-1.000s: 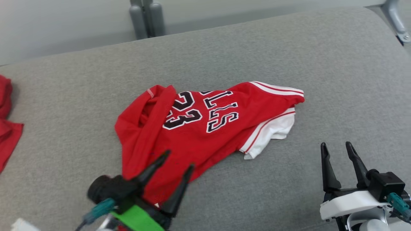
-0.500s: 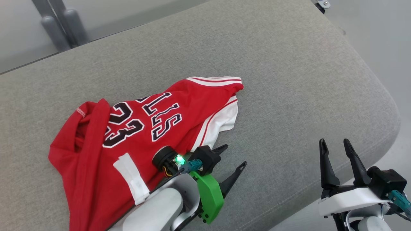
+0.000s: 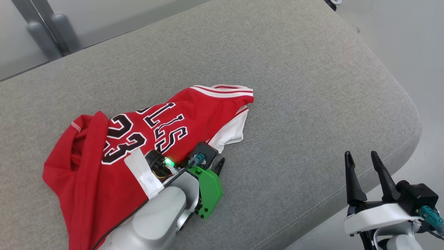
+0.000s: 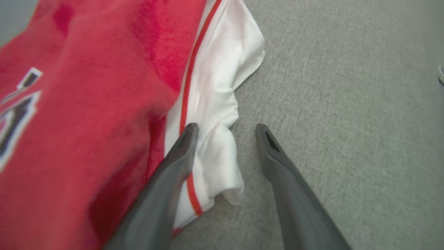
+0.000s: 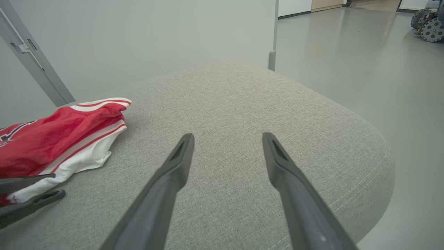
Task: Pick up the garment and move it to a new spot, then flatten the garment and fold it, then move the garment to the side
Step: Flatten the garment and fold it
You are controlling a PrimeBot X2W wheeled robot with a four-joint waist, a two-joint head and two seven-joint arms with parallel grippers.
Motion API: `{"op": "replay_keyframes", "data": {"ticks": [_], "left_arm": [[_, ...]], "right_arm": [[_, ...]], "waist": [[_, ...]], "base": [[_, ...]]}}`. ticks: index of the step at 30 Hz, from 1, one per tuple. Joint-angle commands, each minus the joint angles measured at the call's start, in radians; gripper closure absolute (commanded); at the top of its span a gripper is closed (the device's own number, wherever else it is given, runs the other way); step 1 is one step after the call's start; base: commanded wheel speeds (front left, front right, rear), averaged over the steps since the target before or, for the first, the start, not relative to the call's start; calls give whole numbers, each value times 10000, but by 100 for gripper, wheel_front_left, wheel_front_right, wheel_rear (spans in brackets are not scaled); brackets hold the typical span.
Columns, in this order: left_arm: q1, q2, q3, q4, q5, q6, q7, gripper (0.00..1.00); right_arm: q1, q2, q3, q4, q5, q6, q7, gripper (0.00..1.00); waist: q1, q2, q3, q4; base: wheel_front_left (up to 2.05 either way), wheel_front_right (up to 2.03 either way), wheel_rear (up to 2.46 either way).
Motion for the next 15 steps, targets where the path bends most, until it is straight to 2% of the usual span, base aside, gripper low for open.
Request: {"op": "replay_keyframes", "data": {"ticks": [1, 4, 7, 9, 12, 14, 15], "left_arm": [[-26, 41, 57, 170, -192, -72, -16, 100], [23, -186, 417, -91, -696, -320, -382, 100], [291, -349, 1162, -717, -1965, -745, -417, 100], [452, -474, 1554, -1442, -3054, -1066, -148, 100], [765, -528, 1941, -2497, -4785, -1291, 622, 100], [757, -522, 1964, -2877, -5199, -1310, 1001, 100], [753, -413, 1860, -2875, -5100, -1302, 1051, 82]], "right_arm": [[-75, -3, -5, 18, -82, 1, -29, 0], [8, -6, -21, 19, -139, -1, -29, 0], [80, -4, -91, -5, -217, 1, -29, 0], [137, -4, -144, -3, -274, 1, -29, 0], [182, -5, -143, 35, -371, 1, -29, 0], [185, -4, -153, 50, -378, 1, -29, 0], [186, -4, -124, 74, -413, 1, -29, 0]], "waist": [[0, -1, -92, 92], [0, -1, -184, 147], [0, -1, -223, 224], [0, -1, -237, 296], [0, -1, -255, 368], [0, -1, -271, 425], [0, -1, -275, 454]], "base": [[0, 0, 0], [0, 0, 0], [0, 0, 0], [0, 0, 0], [0, 0, 0], [0, 0, 0], [0, 0, 0]]}}
